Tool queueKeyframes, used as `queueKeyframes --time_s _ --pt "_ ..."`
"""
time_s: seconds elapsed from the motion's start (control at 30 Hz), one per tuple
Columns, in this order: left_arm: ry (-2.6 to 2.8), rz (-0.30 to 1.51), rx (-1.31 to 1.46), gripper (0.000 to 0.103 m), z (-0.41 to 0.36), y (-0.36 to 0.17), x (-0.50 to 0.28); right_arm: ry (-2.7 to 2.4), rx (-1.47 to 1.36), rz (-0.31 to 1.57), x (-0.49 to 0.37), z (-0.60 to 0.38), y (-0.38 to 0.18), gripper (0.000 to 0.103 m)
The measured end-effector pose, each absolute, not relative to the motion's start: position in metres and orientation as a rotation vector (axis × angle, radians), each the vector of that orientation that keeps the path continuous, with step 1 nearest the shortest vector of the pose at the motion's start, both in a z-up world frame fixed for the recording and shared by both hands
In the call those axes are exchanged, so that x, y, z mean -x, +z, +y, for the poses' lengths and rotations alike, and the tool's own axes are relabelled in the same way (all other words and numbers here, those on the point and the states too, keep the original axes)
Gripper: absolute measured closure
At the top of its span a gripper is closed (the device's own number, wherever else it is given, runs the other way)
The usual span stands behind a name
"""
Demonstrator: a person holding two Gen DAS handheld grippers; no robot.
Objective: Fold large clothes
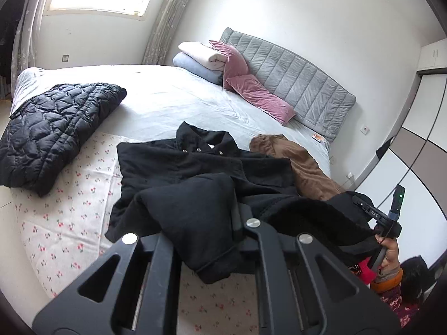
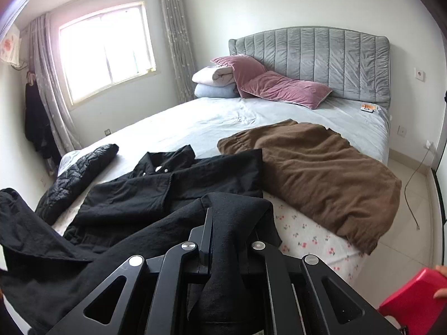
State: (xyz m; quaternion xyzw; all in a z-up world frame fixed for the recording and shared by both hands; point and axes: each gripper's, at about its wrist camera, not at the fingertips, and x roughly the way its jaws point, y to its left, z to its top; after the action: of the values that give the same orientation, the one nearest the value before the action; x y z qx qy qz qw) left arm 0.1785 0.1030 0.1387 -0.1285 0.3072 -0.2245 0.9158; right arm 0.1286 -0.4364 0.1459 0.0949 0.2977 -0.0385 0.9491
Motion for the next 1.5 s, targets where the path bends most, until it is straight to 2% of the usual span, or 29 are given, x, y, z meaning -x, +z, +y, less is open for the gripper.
queueKeyframes --time_s 0.23,0.5,0.67,0.73,0.77,0.8,0.83,0.87,0.9,0.97,1.03,1.2,1.27,1.33,1.37,1.4,1.43,1.47,1.5 --pt "-0.326 0.674 0.263 0.092 0.104 0.116 -0.299 -0.077 -0.189 0.671 -0.250 -0.456 0.135 0.094" --pt "-0.202 0.904 0.257 0.088 0.094 0.003 -0.419 -0.052 -0.283 0.856 -0.381 -0.472 0.046 0.089" --pt "-0.204 0.999 0.366 0.083 0.098 -0.037 -0.439 -0.052 -0.373 0.925 -0.404 -0.493 -0.001 0.072" --pt "-0.246 0.985 0.395 0.073 0.103 -0.032 -0.431 -0.008 -0.467 0.899 -0.398 -0.507 0.000 0.063" --pt "-0.270 0.970 0.396 0.068 0.106 -0.025 -0.423 0.014 -0.501 0.877 -0.391 -0.512 0.005 0.052" --pt "-0.288 0.954 0.391 0.053 0.110 -0.018 -0.415 0.027 -0.526 0.851 -0.383 -0.520 0.011 0.041" --pt "-0.302 0.927 0.384 0.030 0.115 -0.009 -0.405 0.022 -0.536 0.823 -0.372 -0.527 0.016 0.034" --pt "-0.306 0.898 0.377 0.019 0.122 -0.001 -0.396 0.013 -0.533 0.806 -0.364 -0.533 0.021 0.026" --pt "-0.313 0.854 0.370 0.011 0.130 0.007 -0.381 0.013 -0.532 0.791 -0.354 -0.540 0.023 0.023" --pt "-0.353 0.828 0.352 0.010 0.144 0.013 -0.362 0.045 -0.545 0.788 -0.335 -0.553 0.021 0.019" --pt "-0.382 0.895 0.340 0.006 0.153 0.001 -0.353 0.060 -0.573 0.816 -0.319 -0.562 0.009 0.016" --pt "-0.414 1.183 0.356 0.006 0.155 -0.076 -0.343 0.113 -0.640 0.937 -0.294 -0.562 -0.043 0.014" --pt "-0.451 1.143 0.360 0.006 0.147 -0.087 -0.333 0.175 -0.692 0.987 -0.295 -0.553 -0.066 0.013" --pt "-0.522 1.119 0.380 0.010 0.133 -0.088 -0.331 0.152 -0.655 0.938 -0.295 -0.543 -0.068 0.012" --pt "-0.499 1.120 0.403 0.010 0.127 -0.090 -0.333 0.158 -0.660 0.928 -0.298 -0.539 -0.068 0.016" --pt "-0.476 1.114 0.410 0.015 0.119 -0.090 -0.334 0.152 -0.684 0.929 -0.302 -0.536 -0.070 0.032" --pt "-0.460 1.105 0.412 0.038 0.113 -0.089 -0.334 0.141 -0.694 0.941 -0.304 -0.534 -0.070 0.044" --pt "-0.430 1.109 0.419 0.053 0.109 -0.088 -0.333 0.138 -0.693 0.956 -0.305 -0.530 -0.068 0.066" --pt "-0.406 1.114 0.433 0.069 0.106 -0.084 -0.331 0.136 -0.683 0.953 -0.305 -0.525 -0.063 0.074"
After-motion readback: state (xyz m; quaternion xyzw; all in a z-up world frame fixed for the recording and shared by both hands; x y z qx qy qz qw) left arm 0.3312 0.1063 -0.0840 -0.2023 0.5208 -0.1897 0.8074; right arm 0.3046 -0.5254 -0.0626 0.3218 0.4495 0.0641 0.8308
